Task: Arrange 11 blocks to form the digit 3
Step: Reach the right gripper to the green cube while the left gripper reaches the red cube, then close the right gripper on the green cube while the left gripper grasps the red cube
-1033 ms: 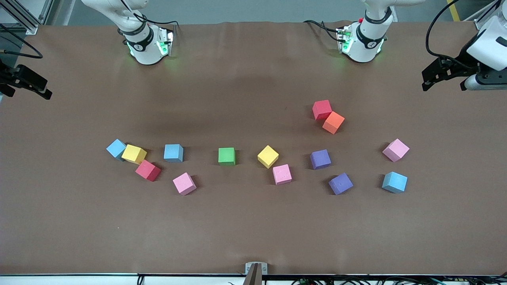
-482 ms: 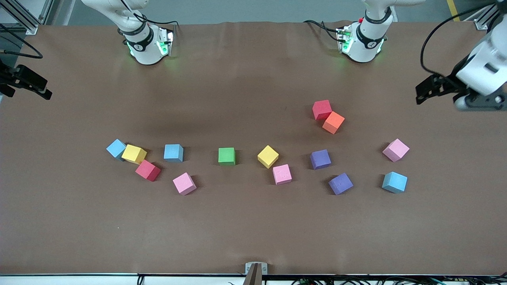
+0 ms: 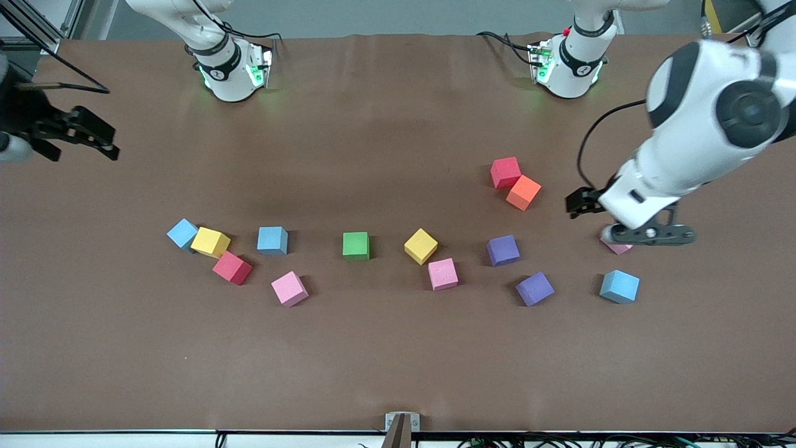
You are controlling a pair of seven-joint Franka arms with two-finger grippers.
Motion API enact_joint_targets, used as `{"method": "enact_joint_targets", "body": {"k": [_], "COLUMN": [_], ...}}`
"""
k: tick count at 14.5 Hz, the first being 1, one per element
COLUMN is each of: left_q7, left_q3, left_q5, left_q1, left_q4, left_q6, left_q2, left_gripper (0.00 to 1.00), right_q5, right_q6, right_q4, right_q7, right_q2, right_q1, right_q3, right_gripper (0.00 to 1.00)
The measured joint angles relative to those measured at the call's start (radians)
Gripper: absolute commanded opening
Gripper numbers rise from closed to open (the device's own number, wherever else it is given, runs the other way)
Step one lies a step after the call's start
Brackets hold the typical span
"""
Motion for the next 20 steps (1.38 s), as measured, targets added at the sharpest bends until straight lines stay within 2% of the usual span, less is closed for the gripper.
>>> {"method": "enact_joint_targets", "body": {"k": [3,6,10,15,17,20], "left_q7": [-0.072,-0.101,-0.183,-0.281,-0.292,-0.324], "left_q3": [-0.058,-0.107,-0.151,-0.188,-0.194,-0.200], "left_q5": [0.000,0.000,0.000,0.000,0.000,0.000], "left_q1": [-0.008,-0.009,-0.009,-0.009,-0.009,-0.010], "left_q4": [-0.134,-0.271,-0.505,-0.735,-0.798,-0.824], "left_q6": [0.069,0.137,0.317,0.583,0.652,0.675], "left_q2": [-0.008,-0.028,-0.087,-0.109,-0.102,-0.071], "left_gripper": [1.00,1.00,1.00,1.00,1.00,1.00], "right_q5": [-0.001,0.024,0.048,0.049,0.049,0.049], "right_q6": [0.011,0.090,0.260,0.447,0.518,0.627], "right_q4": [-0.007,-0.025,-0.104,-0.192,-0.200,-0.204], "right_q7": [0.000,0.009,0.085,0.252,0.280,0.334], "right_q2": [0.062,0.153,0.231,0.311,0.368,0.450], "right_q1": [0.081,0.164,0.271,0.399,0.427,0.463], "right_q3": [0.001,0.003,0.003,0.003,0.002,0.002], "right_gripper": [1.00,1.00,1.00,1.00,1.00,1.00]}}
